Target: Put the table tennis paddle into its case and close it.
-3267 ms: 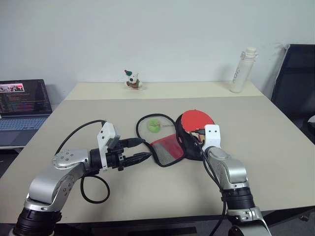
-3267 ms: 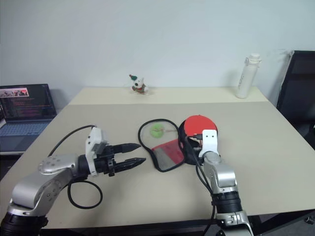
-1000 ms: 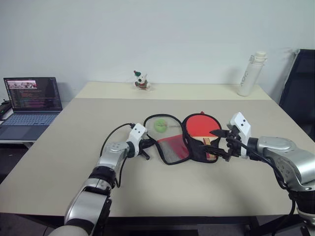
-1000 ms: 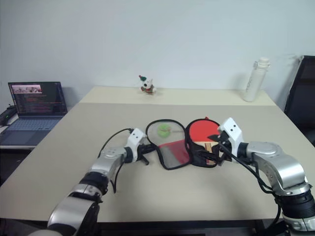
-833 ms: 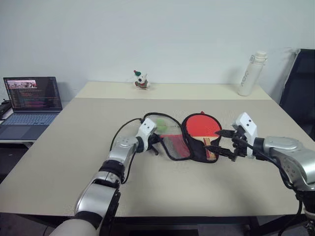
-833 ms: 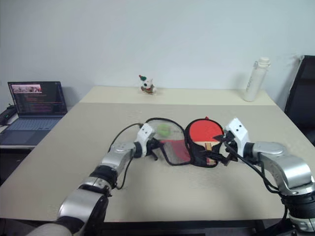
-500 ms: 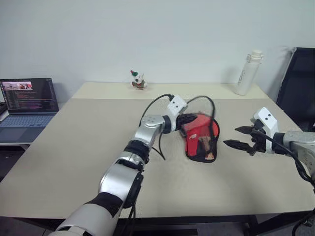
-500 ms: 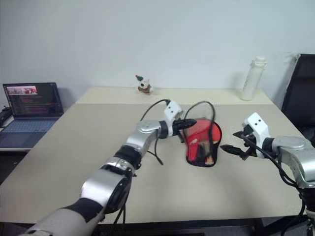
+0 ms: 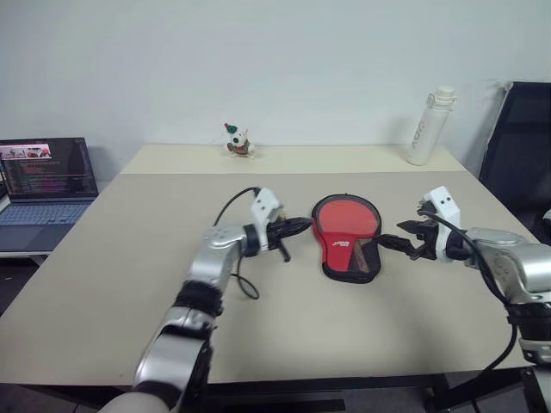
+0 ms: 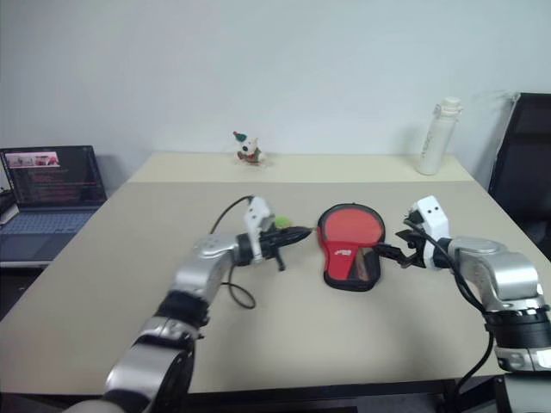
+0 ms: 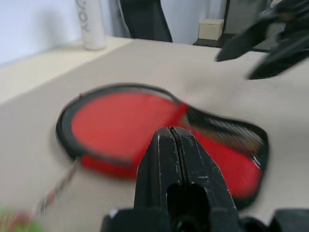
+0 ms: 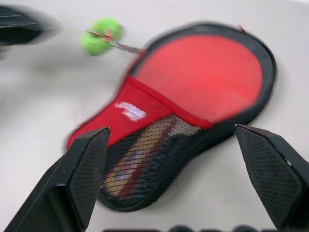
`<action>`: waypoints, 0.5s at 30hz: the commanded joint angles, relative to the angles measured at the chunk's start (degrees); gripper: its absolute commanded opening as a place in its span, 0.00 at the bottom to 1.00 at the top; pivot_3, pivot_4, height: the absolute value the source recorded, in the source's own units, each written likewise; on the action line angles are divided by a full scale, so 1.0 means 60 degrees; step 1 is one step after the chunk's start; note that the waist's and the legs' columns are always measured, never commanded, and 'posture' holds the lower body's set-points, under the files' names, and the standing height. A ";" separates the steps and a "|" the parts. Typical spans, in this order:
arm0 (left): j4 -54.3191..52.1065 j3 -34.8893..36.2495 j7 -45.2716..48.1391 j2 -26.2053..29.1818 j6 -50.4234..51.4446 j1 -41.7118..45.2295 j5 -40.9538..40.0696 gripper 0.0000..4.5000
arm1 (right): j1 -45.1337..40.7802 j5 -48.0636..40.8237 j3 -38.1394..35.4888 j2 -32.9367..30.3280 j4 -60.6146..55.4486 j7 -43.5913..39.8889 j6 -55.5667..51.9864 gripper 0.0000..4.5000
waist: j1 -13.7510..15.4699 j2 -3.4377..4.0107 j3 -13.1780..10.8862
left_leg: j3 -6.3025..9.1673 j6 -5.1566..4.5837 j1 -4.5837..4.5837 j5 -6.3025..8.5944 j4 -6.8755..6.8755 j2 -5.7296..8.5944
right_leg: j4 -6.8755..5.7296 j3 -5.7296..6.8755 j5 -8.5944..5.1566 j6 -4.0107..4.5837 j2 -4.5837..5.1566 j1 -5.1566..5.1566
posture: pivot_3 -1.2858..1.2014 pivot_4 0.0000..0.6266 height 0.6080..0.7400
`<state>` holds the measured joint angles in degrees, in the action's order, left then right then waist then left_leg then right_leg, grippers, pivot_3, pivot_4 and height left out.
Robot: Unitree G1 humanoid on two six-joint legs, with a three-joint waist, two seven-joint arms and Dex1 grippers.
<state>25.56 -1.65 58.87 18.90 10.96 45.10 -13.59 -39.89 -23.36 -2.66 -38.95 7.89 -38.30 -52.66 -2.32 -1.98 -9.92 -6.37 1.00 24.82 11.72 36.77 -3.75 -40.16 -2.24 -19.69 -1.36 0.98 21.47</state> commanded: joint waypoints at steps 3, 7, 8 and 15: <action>-0.3835 0.1003 -0.0287 0.1013 0.2258 -0.0994 -0.1582 0.01 | -0.0880 0.0629 0.0107 0.0659 0.1750 0.0556 0.0417 1.00 | 0.0070 0.0002 -0.0001 | 0.0006 -0.0001 0.0000 0.0000 0.0016 0.0002 | -0.0019 0.0003 0.0000 0.0000 0.0002 -0.0004 | 0.52 0.24 1.00; -0.5196 0.1441 -0.0823 0.1557 0.3024 -0.1888 -0.1963 0.01 | -0.1256 0.0964 0.0200 0.1048 0.2905 0.0598 0.0865 1.00 | 0.0098 0.0003 0.0000 | 0.0013 -0.0002 -0.0004 0.0001 0.0023 0.0007 | -0.0025 0.0008 0.0000 -0.0001 0.0005 -0.0013 | 0.52 0.24 1.00; -0.5419 0.1529 -0.0949 0.1643 0.3152 -0.2074 -0.2052 0.01 | -0.1359 0.1027 0.0184 0.1153 0.3194 0.0655 0.0962 1.00 | 0.0088 0.0003 0.0000 | 0.0013 -0.0003 -0.0004 0.0001 0.0023 0.0008 | -0.0025 0.0008 0.0000 -0.0001 0.0006 -0.0013 | 0.52 0.24 1.00; -0.6163 0.1855 -0.1630 0.1920 0.3468 -0.2854 -0.2389 0.01 | -0.2097 0.1538 0.0129 0.1606 0.5416 0.0774 0.1729 1.00 | 0.0073 0.0003 -0.0001 | 0.0013 -0.0004 -0.0005 0.0001 0.0024 0.0007 | -0.0036 0.0003 0.0000 -0.0001 0.0004 -0.0008 | 0.52 0.24 1.00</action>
<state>-8.74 7.76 49.97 29.65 32.09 27.69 -26.75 -51.04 -14.66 -0.99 -29.42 38.91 -33.59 -43.83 -1.88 -1.97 -9.93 -6.29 0.97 24.78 11.72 36.91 -3.71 -40.38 -2.22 -19.69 -1.37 1.01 21.41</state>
